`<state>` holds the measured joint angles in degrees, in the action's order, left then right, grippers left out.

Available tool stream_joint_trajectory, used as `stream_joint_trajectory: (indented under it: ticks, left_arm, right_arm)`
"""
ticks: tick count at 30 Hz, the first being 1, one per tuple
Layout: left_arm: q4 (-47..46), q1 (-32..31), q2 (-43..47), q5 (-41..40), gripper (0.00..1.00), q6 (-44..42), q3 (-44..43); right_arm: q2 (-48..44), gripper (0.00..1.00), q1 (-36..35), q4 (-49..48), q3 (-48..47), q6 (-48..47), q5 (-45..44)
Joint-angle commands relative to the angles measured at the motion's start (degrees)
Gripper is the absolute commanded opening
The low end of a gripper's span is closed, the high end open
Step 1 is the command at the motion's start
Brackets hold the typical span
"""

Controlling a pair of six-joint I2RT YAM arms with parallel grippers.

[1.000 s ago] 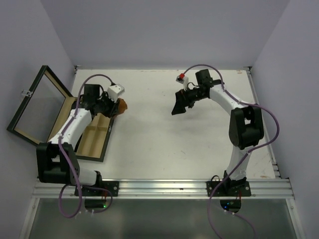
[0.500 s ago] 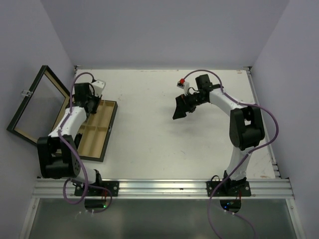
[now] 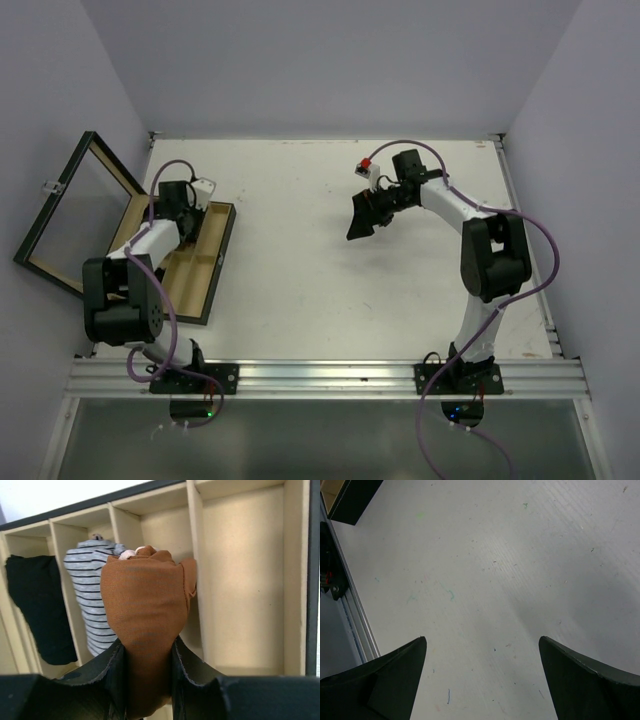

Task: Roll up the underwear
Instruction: Place the rolled underwear into the container

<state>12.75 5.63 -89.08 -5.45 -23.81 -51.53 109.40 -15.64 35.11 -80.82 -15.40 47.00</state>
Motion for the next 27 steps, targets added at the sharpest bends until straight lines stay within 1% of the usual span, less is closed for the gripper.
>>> stream_joint_trajectory:
  ticks: [1, 9, 14, 19, 22, 27]
  left_arm:
    - [-3.0, 0.35, -1.18, 2.73, 0.0, -1.24, 1.16]
    - [-2.21, 0.0, -1.63, 4.75, 0.0, -0.27, 1.17]
    - [-1.86, -0.62, -0.93, 3.26, 0.0, 0.87, 0.64]
    - [-1.86, -4.13, 2.32, -0.26, 0.0, 2.1, 1.08]
    - [-1.42, -6.84, 2.42, -1.93, 0.0, 2.37, 0.82]
    - [-1.06, -7.47, 1.28, -2.46, 0.0, 2.72, 0.81]
  right_arm:
    - [-1.65, 0.99, 0.08, -0.75, 0.04, 0.19, -0.42]
    - [-0.42, 0.99, 0.08, -0.4, -0.22, 0.54, -0.25]
    - [0.28, 0.99, 0.08, -0.4, -0.48, 0.81, 0.19]
    - [0.98, 0.99, 0.17, -0.57, -0.48, 1.07, 0.46]
    - [1.6, 0.99, 0.17, -0.66, -0.83, 1.51, 0.98]
    - [1.43, 0.99, 0.08, -0.66, -0.48, 1.51, 0.63]
